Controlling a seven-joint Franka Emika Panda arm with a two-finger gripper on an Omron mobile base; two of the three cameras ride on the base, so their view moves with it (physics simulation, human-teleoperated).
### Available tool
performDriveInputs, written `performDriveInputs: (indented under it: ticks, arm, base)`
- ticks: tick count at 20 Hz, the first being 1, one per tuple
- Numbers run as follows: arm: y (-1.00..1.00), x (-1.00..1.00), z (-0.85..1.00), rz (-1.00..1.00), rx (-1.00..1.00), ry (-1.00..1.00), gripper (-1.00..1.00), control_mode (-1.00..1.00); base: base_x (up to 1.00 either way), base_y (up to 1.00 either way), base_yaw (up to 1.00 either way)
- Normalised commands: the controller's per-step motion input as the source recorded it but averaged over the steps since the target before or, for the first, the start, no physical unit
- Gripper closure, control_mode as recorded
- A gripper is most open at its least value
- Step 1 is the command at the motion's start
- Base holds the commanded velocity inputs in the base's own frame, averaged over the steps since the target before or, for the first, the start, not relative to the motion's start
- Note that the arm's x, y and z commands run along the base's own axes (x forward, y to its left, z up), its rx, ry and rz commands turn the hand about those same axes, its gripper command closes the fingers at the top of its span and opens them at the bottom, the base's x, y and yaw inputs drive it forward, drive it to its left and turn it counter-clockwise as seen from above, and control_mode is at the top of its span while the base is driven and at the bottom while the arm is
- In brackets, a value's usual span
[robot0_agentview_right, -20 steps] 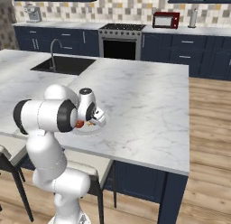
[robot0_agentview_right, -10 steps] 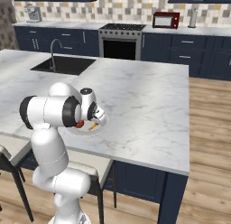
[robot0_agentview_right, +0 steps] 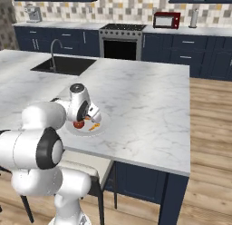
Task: Take the cheese, shrimp, and onion from the fridge and place them on the plate on the dining counter to create an appetizer plate.
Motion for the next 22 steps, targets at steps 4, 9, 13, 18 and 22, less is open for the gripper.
performDriveInputs:
  ticks: [4,9,13,18,22]
  arm:
    - [0.00,-1.00,1.00,0.04,0.00,0.00,-1.00,-1.00]
    - [0.01,-1.00,0.76,0.01,-0.01,0.16,-1.00,-1.00]
    - [0.11,-1.00,0.28,0.01,-0.02,0.31,-1.00,-1.00]
    - [0.37,-0.78,-0.03,0.03,-0.11,0.27,-1.00,-1.00]
    - [0.62,-0.40,-0.21,0.06,-0.17,0.09,-1.00,-1.00]
  base:
    - [0.00,0.00,0.00]
    - [0.00,0.00,0.00]
    - [0.00,0.00,0.00]
    - [0.00,0.00,0.00]
    - [0.00,0.00,0.00]
